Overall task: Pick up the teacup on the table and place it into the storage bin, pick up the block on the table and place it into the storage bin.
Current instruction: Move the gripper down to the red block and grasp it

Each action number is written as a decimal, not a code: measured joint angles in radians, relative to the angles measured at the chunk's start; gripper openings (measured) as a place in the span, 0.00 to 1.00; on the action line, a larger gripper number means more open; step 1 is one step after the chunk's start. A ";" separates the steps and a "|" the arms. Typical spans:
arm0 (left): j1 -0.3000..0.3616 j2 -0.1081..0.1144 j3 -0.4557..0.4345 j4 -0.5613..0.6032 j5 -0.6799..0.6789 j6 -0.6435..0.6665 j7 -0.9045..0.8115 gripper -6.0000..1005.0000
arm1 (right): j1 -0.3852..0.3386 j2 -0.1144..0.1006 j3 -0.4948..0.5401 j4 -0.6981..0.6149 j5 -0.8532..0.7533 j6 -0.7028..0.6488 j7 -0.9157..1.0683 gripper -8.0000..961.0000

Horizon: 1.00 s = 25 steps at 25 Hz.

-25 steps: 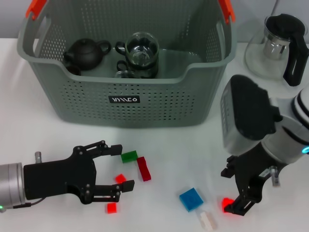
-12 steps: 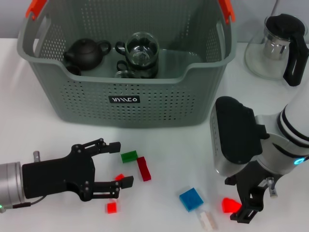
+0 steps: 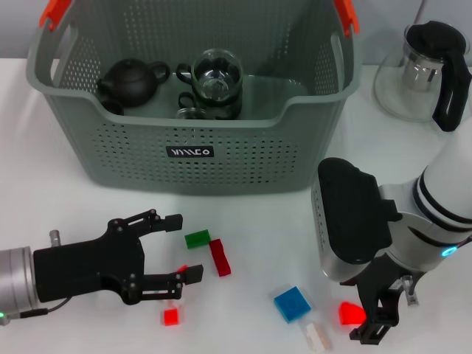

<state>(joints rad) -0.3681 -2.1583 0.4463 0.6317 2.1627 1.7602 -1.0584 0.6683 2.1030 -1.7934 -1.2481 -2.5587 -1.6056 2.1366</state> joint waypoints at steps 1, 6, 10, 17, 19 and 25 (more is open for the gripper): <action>0.000 0.000 0.000 -0.002 0.000 -0.003 0.000 0.90 | 0.000 0.000 -0.001 0.000 0.000 0.003 0.000 0.89; -0.001 0.001 0.000 -0.016 0.000 -0.011 0.000 0.90 | 0.001 0.001 -0.012 0.015 0.000 0.014 0.000 0.80; 0.000 0.001 0.000 -0.016 0.000 -0.012 0.000 0.90 | 0.003 0.003 -0.023 0.022 0.003 0.014 0.001 0.70; 0.000 0.001 0.000 -0.017 0.000 -0.012 0.000 0.90 | 0.003 0.003 -0.029 0.022 0.004 0.016 0.009 0.64; 0.000 0.000 0.000 -0.017 0.000 -0.012 0.000 0.90 | 0.002 0.003 -0.033 0.022 0.003 0.021 0.012 0.62; 0.000 0.000 -0.006 -0.017 0.000 -0.013 0.000 0.90 | 0.002 0.003 -0.052 0.022 0.000 0.035 0.015 0.60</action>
<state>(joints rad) -0.3681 -2.1583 0.4406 0.6151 2.1630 1.7474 -1.0585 0.6703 2.1061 -1.8452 -1.2256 -2.5587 -1.5707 2.1518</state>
